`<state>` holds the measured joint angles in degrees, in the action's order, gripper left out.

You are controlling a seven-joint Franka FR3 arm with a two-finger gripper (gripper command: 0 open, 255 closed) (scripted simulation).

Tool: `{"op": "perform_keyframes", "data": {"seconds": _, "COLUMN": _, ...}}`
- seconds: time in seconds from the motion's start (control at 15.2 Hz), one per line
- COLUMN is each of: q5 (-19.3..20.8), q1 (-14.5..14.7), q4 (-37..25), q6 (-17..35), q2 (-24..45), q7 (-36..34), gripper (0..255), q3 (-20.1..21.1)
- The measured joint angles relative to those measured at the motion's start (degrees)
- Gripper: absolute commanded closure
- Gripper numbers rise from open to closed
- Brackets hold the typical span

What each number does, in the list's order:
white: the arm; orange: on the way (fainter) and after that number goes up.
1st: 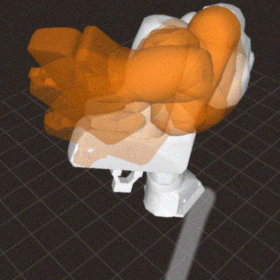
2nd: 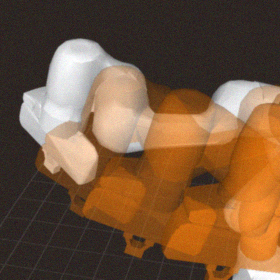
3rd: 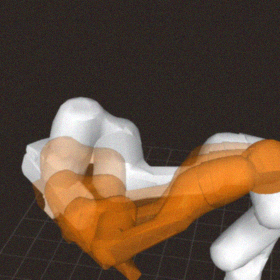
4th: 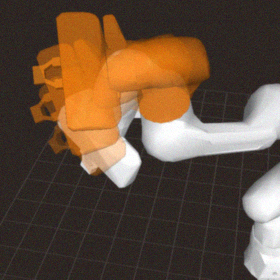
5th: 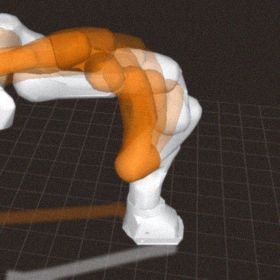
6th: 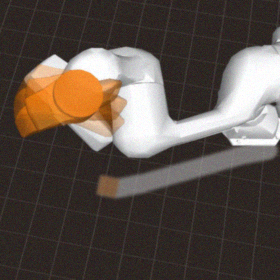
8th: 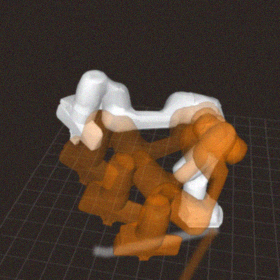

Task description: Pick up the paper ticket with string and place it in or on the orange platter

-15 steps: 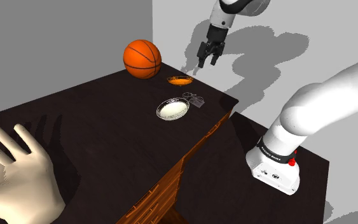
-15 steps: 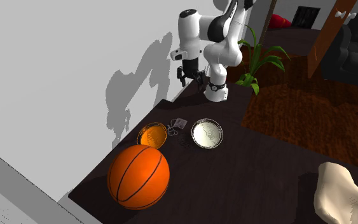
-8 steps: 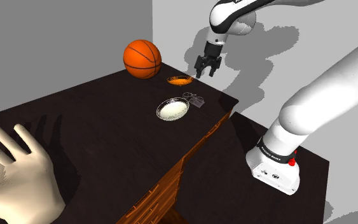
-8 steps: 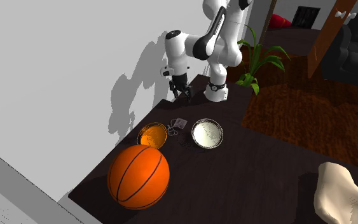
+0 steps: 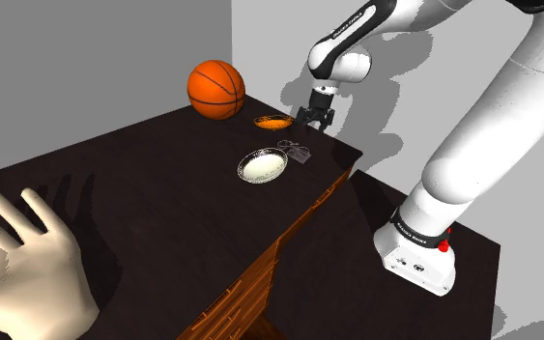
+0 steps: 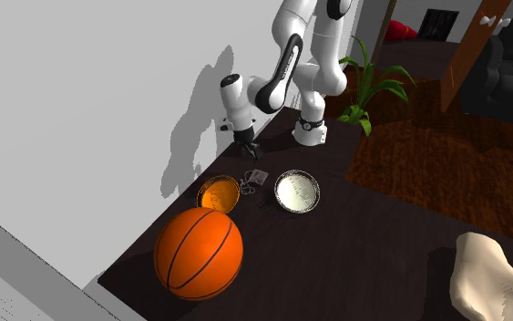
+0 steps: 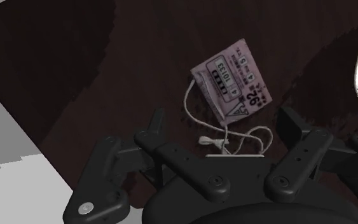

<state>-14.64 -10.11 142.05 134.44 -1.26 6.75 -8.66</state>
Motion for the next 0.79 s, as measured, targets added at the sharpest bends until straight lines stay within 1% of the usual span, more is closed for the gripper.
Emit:
{"op": "perform_keyframes", "data": {"seconds": 0.2, "q5": -2.20, "q1": -0.47, "q4": -0.74, "q6": 2.67, "q2": 4.42, "q7": 1.36, "gripper": 0, "q3": -0.44}}
{"op": "perform_keyframes", "data": {"seconds": 0.59, "q5": -4.96, "q1": -0.11, "q4": 0.37, "q6": 7.19, "q2": 8.09, "q7": 3.04, "gripper": 0, "q3": 0.36}}
{"op": "perform_keyframes", "data": {"seconds": 0.79, "q5": -5.28, "q1": -0.08, "q4": 0.53, "q6": 7.71, "q2": 8.45, "q7": 3.25, "gripper": 0, "q3": 0.47}}
